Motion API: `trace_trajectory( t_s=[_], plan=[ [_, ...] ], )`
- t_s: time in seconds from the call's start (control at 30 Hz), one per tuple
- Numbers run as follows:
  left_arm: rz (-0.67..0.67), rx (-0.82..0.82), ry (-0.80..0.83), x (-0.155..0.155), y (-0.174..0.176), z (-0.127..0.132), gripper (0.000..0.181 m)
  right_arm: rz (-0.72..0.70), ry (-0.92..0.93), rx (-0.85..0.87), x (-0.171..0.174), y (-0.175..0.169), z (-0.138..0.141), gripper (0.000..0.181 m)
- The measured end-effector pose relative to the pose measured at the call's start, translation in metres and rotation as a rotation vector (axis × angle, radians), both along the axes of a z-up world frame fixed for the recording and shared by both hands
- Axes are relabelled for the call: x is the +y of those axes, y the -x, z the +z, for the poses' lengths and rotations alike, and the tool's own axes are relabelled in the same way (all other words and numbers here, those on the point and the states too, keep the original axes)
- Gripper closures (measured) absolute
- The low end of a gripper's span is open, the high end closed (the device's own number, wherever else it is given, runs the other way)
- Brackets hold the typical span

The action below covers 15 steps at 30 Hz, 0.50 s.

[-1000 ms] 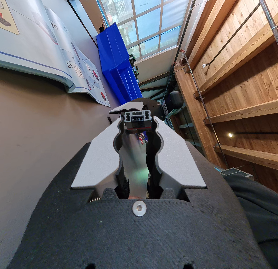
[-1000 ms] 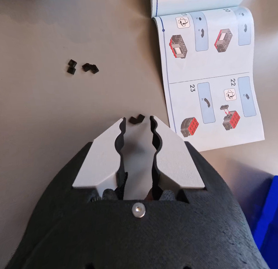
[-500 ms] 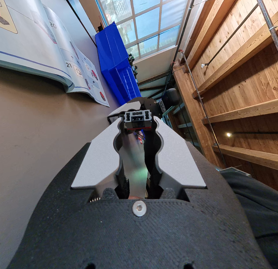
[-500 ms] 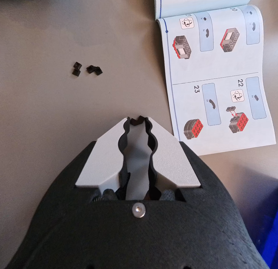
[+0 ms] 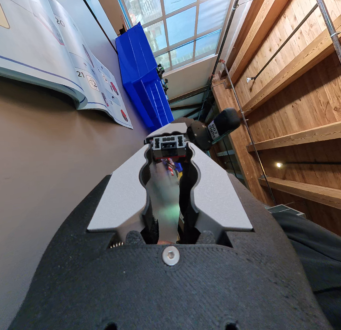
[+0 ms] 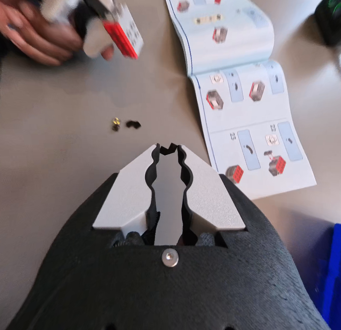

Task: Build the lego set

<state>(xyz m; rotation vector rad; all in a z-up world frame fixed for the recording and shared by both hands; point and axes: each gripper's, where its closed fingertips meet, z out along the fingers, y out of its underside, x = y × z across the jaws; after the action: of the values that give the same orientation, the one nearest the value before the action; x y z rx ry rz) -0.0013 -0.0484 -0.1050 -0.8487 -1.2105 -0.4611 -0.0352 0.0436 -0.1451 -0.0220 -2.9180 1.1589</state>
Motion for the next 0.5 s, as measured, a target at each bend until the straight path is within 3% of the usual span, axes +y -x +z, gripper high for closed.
trace_trajectory(
  t_s=[0.03, 0.27, 0.5],
  plan=[
    [-0.003, -0.001, 0.000, 0.002, 0.000, 0.000, 0.145, 0.010, 0.033, -0.007, -0.007, -0.005, 0.009, 0.162],
    [-0.013, -0.009, -0.008, 0.010, 0.000, -0.001, 0.145, 0.046, 0.285, -0.074, -0.058, -0.037, 0.080, 0.162],
    [-0.020, -0.007, -0.043, 0.013, -0.001, 0.004, 0.145, 0.011, 0.254, -0.063, -0.080, -0.042, 0.076, 0.162]
  ],
)
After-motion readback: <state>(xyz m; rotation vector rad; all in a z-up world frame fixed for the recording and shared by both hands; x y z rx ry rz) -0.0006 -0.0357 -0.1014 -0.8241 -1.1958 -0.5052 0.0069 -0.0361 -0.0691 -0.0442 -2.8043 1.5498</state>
